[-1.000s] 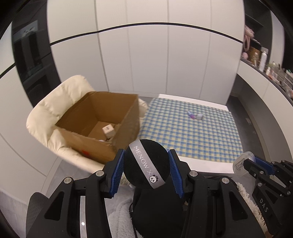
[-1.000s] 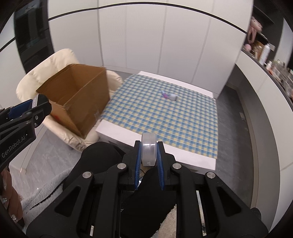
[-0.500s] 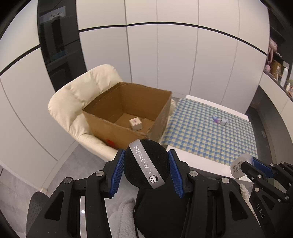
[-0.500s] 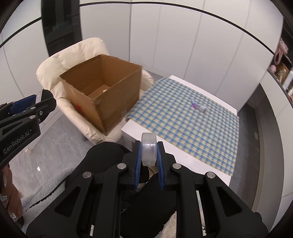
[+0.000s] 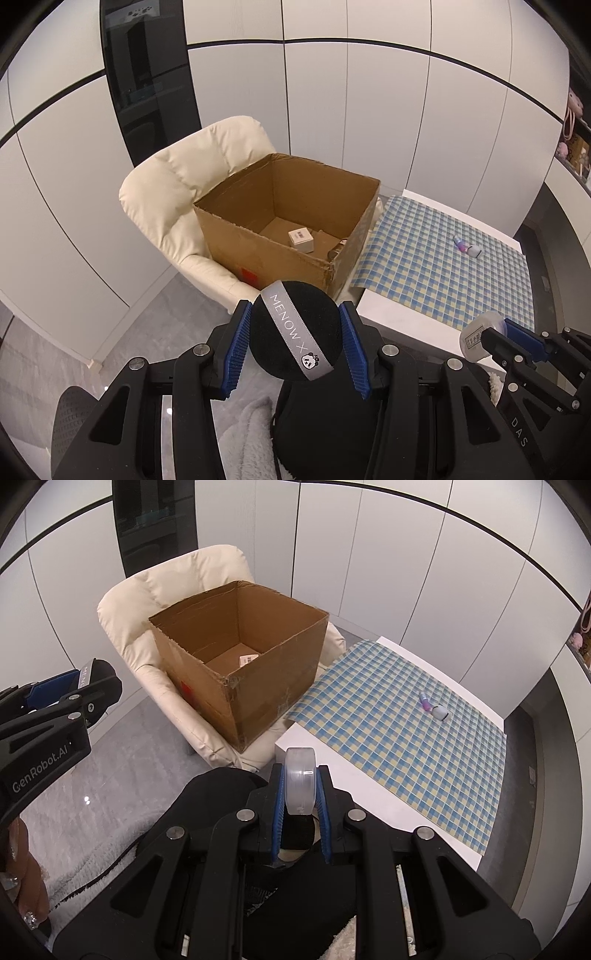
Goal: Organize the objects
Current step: 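Carry the puff with the left tool while the right tool carries the case to the cardboard box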
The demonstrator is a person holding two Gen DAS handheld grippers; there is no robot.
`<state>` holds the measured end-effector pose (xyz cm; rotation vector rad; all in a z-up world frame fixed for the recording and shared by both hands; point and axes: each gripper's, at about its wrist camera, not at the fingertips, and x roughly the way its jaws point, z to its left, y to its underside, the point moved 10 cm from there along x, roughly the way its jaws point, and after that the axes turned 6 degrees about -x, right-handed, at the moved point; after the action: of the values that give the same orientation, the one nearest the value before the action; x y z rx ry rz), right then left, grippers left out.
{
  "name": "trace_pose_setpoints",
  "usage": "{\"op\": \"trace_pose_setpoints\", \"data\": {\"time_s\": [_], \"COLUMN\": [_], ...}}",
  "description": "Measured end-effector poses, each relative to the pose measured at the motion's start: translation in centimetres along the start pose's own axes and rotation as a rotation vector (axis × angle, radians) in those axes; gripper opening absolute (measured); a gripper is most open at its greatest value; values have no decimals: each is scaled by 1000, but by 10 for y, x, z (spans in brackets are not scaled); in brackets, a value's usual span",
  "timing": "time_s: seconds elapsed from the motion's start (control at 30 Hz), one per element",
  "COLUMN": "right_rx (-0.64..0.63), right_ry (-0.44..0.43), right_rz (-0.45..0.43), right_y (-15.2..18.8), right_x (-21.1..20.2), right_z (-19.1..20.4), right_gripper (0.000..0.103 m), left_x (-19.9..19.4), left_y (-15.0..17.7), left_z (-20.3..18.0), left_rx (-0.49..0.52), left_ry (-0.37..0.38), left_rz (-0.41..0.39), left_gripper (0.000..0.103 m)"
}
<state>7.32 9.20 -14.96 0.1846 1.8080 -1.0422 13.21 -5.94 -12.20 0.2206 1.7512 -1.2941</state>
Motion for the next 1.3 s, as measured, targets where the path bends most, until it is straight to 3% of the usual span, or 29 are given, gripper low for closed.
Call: {"op": "trace_pose_setpoints", "data": {"time_s": [0.67,1.3], "right_rx": [-2,-3], "right_ry": [-7,-15], "right_rz": [16,-15], "right_y": [-8,-65], "right_x": [18,40], "right_z": [-2,-9], "right_gripper": [17,17], "left_x": [27,64], "left_y": [-10,-62], "left_z": [-13,-7], "left_rx": [-15,-62], "left_ry": [29,-4], "left_rz": [38,12], "left_gripper": [48,48]}}
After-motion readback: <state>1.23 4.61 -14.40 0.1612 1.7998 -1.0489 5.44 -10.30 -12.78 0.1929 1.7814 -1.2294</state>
